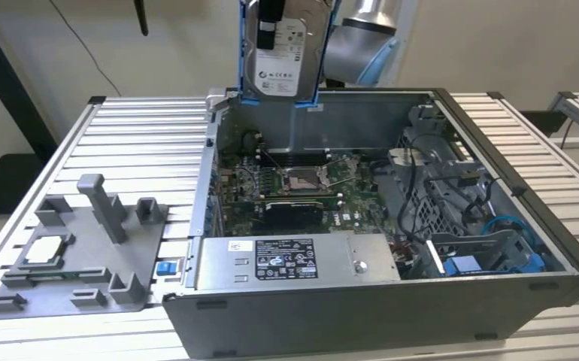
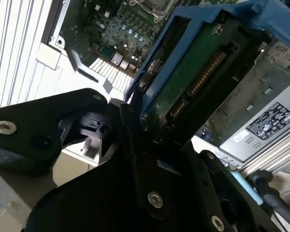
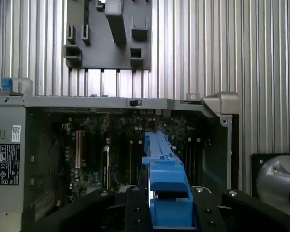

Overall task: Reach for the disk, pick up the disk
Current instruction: 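Pick up the disk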

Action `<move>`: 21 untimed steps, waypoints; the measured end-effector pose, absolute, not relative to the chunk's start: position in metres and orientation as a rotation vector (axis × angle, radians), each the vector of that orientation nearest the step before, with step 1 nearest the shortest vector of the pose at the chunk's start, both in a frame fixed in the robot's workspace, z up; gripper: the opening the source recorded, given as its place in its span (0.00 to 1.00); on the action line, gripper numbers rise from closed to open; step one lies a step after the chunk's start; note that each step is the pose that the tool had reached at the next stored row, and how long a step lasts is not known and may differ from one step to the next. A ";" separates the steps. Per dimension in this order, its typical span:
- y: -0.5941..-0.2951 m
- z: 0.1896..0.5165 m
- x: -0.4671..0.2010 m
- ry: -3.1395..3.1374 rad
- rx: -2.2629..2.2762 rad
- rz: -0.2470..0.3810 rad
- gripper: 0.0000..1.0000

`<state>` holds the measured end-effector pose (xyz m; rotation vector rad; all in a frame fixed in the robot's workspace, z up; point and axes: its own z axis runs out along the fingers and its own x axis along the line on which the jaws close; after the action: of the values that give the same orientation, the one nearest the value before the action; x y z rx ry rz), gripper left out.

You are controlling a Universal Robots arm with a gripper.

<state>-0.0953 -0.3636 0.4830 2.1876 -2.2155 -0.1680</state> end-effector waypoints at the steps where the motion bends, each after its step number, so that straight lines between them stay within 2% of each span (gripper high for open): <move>1: -0.364 0.483 -0.092 -2.214 2.189 -0.168 0.00; 12: -0.364 0.483 -0.063 -2.209 2.226 -0.198 0.00; 21: -0.364 0.483 -0.047 -2.235 2.274 -0.146 0.00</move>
<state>-0.0472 -0.3637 0.4829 2.2745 -2.2350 -0.1458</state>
